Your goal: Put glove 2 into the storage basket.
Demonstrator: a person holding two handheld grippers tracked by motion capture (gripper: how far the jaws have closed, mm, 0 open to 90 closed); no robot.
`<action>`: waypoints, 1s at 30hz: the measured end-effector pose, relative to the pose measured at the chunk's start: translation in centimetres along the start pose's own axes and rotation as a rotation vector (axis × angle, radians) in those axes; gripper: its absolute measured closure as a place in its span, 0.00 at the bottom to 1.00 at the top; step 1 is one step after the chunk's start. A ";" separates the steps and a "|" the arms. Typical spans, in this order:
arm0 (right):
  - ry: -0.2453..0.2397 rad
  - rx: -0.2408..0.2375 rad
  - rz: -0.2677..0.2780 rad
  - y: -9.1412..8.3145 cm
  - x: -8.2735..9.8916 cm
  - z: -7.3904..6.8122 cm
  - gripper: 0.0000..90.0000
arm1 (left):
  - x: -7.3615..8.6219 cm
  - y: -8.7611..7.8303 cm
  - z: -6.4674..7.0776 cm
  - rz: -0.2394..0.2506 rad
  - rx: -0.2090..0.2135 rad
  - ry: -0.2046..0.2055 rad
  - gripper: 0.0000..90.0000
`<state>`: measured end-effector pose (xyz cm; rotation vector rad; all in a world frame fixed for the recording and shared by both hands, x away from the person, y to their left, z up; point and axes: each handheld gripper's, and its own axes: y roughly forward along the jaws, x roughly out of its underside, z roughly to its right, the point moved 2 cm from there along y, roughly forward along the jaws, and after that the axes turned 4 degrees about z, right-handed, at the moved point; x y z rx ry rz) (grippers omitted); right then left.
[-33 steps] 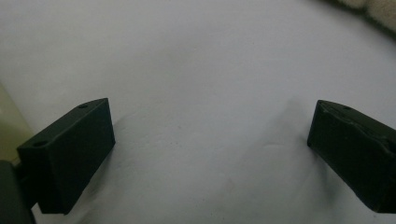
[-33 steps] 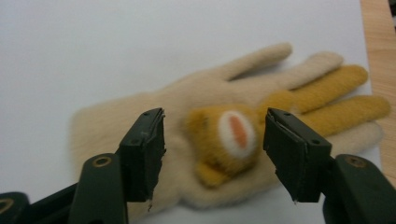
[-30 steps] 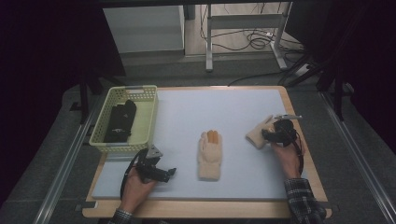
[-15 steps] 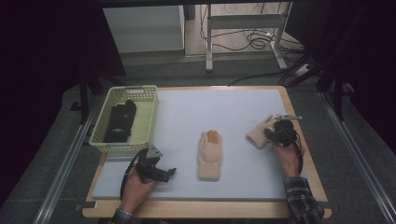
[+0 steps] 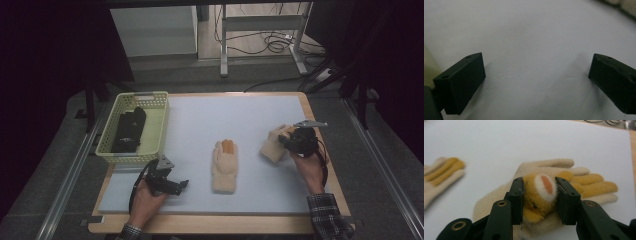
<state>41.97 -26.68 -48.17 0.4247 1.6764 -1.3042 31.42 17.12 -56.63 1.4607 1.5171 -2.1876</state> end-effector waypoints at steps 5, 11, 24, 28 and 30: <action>-0.039 -0.077 0.032 -1.0 -0.9 -1.9 0.67 | 0.0 0.0 0.0 0.000 0.000 0.000 0.01; -0.108 -0.183 0.058 -1.9 -2.0 -5.4 0.67 | 0.0 0.0 0.0 0.000 0.000 0.000 0.01; -0.278 -0.407 0.048 -1.1 -2.7 -13.5 0.67 | 0.0 0.0 0.0 0.002 -0.001 0.000 0.01; -0.317 -0.448 0.027 -0.2 -2.3 -15.1 0.67 | 0.0 0.0 0.0 0.003 -0.001 0.001 0.01; -0.333 -0.464 0.009 0.5 -1.8 -15.6 0.66 | 0.0 0.0 0.0 0.002 -0.001 0.000 0.01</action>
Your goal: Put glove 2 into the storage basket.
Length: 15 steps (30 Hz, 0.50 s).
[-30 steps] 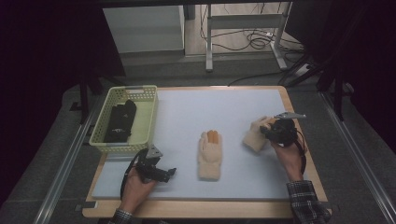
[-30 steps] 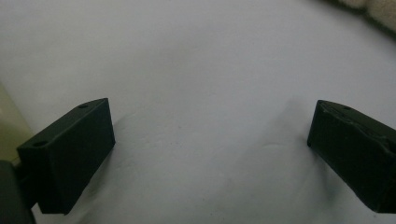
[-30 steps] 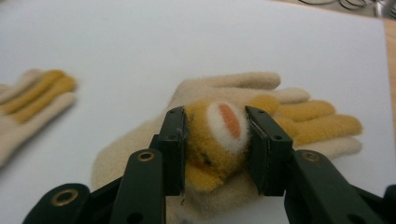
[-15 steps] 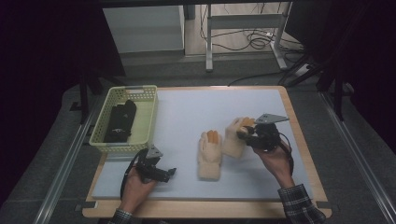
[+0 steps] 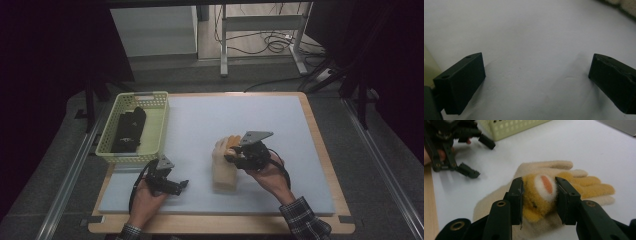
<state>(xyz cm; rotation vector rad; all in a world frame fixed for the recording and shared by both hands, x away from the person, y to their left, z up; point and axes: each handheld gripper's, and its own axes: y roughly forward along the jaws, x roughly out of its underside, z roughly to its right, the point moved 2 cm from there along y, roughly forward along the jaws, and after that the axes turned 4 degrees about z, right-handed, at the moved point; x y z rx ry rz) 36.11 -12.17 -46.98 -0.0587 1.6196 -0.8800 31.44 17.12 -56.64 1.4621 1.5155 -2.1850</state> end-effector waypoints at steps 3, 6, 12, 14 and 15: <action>-0.010 -0.015 -0.035 1.3 0.9 -0.1 0.66 | 0.0 0.0 0.0 0.000 0.000 0.000 0.01; 0.006 -0.034 -0.065 2.3 1.9 -0.1 0.63 | 0.0 0.0 0.0 -0.003 0.001 0.004 0.01; 0.019 -0.036 -0.097 3.3 3.2 -0.2 0.50 | 0.0 0.0 0.0 -0.004 0.001 0.004 0.01; 0.019 -0.031 -0.097 3.1 3.0 -0.1 0.45 | 0.0 0.0 0.0 -0.003 0.001 0.001 0.01; 0.014 -0.021 -0.092 2.8 2.7 -0.1 0.45 | 0.0 0.0 0.0 -0.003 0.001 0.002 0.01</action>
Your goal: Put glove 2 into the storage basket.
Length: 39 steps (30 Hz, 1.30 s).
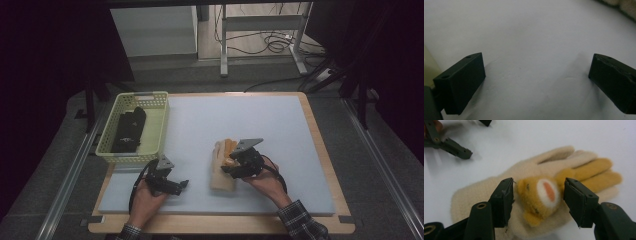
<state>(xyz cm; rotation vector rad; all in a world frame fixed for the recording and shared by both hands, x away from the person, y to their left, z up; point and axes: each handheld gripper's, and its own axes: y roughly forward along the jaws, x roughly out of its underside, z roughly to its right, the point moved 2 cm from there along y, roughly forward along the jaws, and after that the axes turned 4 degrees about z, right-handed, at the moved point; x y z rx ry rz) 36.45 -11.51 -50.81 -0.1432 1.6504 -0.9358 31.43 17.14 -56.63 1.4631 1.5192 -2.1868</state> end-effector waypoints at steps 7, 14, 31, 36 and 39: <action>0.026 0.030 0.039 -1.7 -0.8 1.0 0.45 | 0.0 0.0 0.0 -0.002 0.000 0.005 0.01; 0.049 0.057 0.043 -3.2 0.1 1.7 0.64 | 0.0 0.0 0.0 0.000 0.000 0.001 0.01; 0.076 -0.003 -0.008 -3.1 4.5 -0.1 0.98 | 0.0 0.0 0.0 0.001 0.000 -0.001 0.01; 0.068 -0.021 -0.017 -2.4 5.2 -0.8 0.98 | 0.0 0.0 0.0 0.000 0.000 0.000 0.01; 0.061 -0.027 -0.024 -2.0 5.4 -1.0 0.98 | 0.0 0.0 0.0 0.000 0.001 -0.001 0.01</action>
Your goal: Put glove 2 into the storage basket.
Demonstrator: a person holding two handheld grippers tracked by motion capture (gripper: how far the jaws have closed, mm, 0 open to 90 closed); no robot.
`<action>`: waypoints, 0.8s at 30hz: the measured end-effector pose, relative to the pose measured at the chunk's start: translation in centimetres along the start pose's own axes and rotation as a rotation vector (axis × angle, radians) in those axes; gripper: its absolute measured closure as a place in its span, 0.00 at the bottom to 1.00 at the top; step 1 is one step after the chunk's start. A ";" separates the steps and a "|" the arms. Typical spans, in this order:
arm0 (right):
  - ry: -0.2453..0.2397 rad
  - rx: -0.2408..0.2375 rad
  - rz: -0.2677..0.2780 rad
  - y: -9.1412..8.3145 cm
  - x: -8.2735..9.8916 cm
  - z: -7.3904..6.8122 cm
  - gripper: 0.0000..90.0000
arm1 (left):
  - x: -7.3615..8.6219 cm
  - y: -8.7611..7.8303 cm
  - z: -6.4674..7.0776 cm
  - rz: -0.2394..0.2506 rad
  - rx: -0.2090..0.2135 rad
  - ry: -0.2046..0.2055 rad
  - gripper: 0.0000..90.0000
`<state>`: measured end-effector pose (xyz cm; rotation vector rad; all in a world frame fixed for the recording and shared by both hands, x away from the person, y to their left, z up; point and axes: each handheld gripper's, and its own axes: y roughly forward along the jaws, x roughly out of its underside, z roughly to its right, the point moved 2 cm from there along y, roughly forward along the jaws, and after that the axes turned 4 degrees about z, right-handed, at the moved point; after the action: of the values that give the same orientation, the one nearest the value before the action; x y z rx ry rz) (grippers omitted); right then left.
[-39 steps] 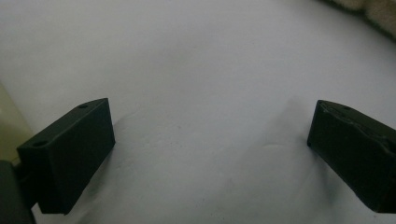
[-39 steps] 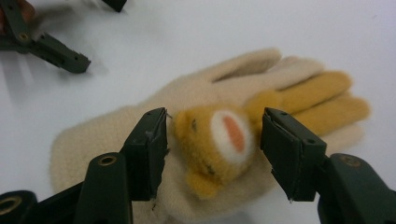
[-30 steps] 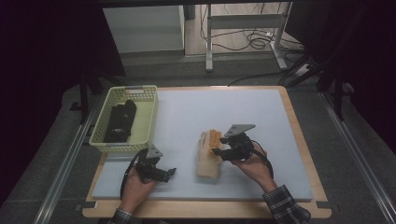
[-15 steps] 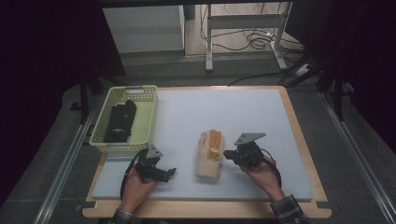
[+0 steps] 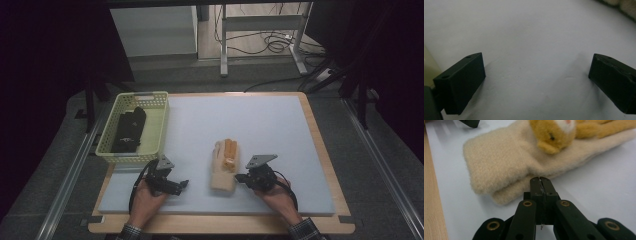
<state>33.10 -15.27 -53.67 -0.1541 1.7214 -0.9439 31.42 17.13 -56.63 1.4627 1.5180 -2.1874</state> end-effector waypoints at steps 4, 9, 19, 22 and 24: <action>-0.002 -0.004 -0.008 0.6 0.1 -0.2 0.98 | 0.0 0.0 0.0 0.001 -0.001 -0.001 0.01; 0.012 -0.019 0.000 1.3 -0.1 -0.5 0.98 | 0.0 0.0 0.0 0.000 -0.001 -0.001 0.01; -0.009 -0.007 0.005 2.6 -1.1 -1.2 0.98 | 0.0 0.0 0.0 0.000 0.000 -0.001 0.01; -0.015 -0.006 0.005 3.1 -1.4 -1.4 0.98 | 0.0 0.0 0.0 0.000 -0.001 -0.001 0.01; -0.021 -0.002 0.004 3.4 -1.7 -1.5 0.98 | 0.0 0.0 0.0 0.000 0.000 -0.001 0.01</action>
<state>33.62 -11.33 -54.55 -0.1610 1.7028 -0.9349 31.43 17.13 -56.64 1.4617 1.5177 -2.1872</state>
